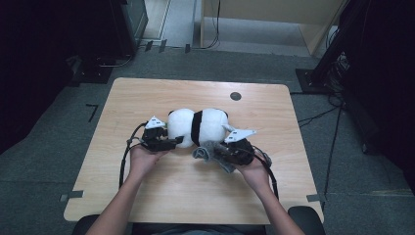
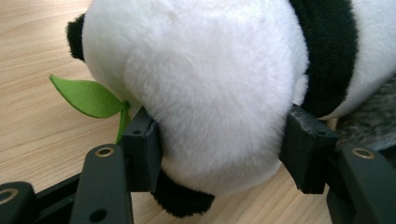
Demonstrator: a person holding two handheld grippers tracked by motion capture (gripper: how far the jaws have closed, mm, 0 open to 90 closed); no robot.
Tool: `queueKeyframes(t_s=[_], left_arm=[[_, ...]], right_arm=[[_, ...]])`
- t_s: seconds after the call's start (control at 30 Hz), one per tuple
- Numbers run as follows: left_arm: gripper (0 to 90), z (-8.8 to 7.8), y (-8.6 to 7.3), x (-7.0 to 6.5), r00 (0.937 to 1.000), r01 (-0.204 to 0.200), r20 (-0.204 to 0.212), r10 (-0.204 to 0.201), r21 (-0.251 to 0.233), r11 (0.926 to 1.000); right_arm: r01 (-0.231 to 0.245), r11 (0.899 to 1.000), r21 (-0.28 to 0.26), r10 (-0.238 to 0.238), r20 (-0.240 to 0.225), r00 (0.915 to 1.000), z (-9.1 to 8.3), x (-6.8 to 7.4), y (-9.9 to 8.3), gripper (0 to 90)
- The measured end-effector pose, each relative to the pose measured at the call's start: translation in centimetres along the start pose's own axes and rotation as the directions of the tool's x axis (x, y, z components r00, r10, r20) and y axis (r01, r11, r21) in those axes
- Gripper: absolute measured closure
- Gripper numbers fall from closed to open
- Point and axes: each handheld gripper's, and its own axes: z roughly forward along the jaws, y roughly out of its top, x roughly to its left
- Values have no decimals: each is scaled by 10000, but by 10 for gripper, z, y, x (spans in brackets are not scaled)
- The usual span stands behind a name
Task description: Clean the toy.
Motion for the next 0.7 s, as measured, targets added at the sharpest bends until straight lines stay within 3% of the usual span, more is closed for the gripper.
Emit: queueKeyframes(t_s=[0.23,0.33,0.4,0.47,0.57,0.7], left_arm=[[380,0,-2,0,10000,-61,7,61,-63,10000],[380,0,-2,1,10000,-91,6,91,-82,9999],[379,0,-3,1,10000,-83,3,83,-138,9999],[378,0,-3,1,10000,-75,1,75,-144,9999],[379,0,-3,1,10000,-72,-8,72,-133,9999],[381,0,-3,0,10000,-64,-30,64,-124,9999]], right_arm=[[-594,9982,-44,595,287,9978,-15,-23,-11,756],[-874,9962,-2,872,696,9938,-20,-33,-16,757],[-1262,9920,18,1258,665,9898,-21,-40,-19,757],[-1300,9915,-14,1298,566,9899,-22,-41,-19,756],[-1213,9926,-103,1217,828,9891,-26,-43,-16,757],[-1785,9802,-860,1897,1470,9708,-45,-57,-10,757]])
